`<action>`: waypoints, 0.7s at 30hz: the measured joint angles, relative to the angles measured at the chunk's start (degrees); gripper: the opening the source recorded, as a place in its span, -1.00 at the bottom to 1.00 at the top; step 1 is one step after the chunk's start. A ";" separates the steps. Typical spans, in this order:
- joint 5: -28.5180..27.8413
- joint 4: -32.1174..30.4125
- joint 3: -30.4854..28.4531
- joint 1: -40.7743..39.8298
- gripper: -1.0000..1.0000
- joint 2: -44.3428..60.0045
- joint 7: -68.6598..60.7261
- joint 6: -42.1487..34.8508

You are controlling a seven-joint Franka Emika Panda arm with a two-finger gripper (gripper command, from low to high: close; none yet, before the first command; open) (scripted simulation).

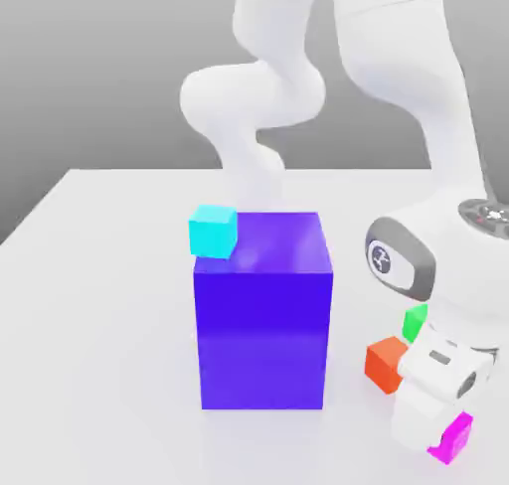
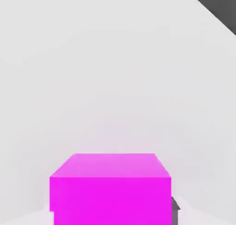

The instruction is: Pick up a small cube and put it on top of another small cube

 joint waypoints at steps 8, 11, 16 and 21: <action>4.15 -7.41 5.44 -0.07 -1.00 -15.08 -5.19 -7.68; 6.73 -13.22 8.85 2.23 -1.00 -21.37 -9.34 -8.08; 12.25 -22.98 11.32 9.74 -1.00 -32.09 -17.15 -8.75; 10.80 -26.76 12.59 11.09 -1.00 -30.28 -17.73 -3.21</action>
